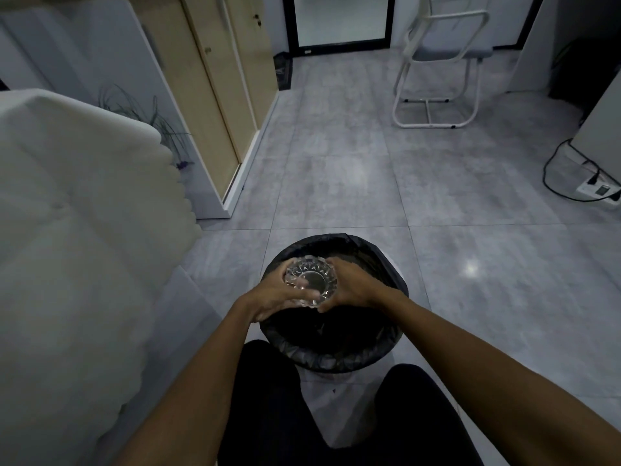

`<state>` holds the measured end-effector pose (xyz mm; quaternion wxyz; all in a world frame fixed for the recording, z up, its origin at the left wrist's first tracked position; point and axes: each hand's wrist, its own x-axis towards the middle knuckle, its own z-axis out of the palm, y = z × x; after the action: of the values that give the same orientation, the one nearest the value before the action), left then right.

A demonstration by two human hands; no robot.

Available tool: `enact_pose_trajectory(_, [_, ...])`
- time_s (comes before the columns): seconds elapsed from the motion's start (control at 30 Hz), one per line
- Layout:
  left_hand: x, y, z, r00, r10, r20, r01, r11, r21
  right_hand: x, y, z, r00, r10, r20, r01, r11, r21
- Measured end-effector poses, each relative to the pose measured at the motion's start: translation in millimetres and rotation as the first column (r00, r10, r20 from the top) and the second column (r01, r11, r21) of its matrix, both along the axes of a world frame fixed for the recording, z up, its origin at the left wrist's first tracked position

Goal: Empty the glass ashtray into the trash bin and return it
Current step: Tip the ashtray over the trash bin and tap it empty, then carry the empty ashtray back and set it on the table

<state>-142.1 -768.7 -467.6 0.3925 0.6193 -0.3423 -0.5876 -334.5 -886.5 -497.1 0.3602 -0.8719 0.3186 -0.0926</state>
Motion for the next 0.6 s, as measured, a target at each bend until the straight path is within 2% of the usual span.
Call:
enact_pose_trajectory(0.13, [-3, 1, 3, 0.935, -0.17, 0.312, 0.18, 0.984, -0.006, -12, 4, 8, 1.0, -0.003, 0.021, 0.003, 1.0, -0.008])
enact_pose_trajectory(0.27, [-7, 2, 2, 0.871, -0.149, 0.468, 0.198, 0.979, -0.055, -21, 8, 7, 0.994, -0.023, 0.108, 0.027, 0.999, -0.036])
enact_pose_trajectory(0.4, [-2, -10, 7, 0.865, -0.086, 0.494, 0.171, 0.977, -0.13, -16, 1, 16, 0.985, -0.057, 0.161, 0.064, 0.997, -0.04])
enact_pose_trajectory(0.6, [12, -29, 40, 0.852, -0.095, 0.515, 0.164, 0.982, -0.09, -2, -17, 48, 0.978, -0.036, 0.205, 0.053, 0.996, -0.078])
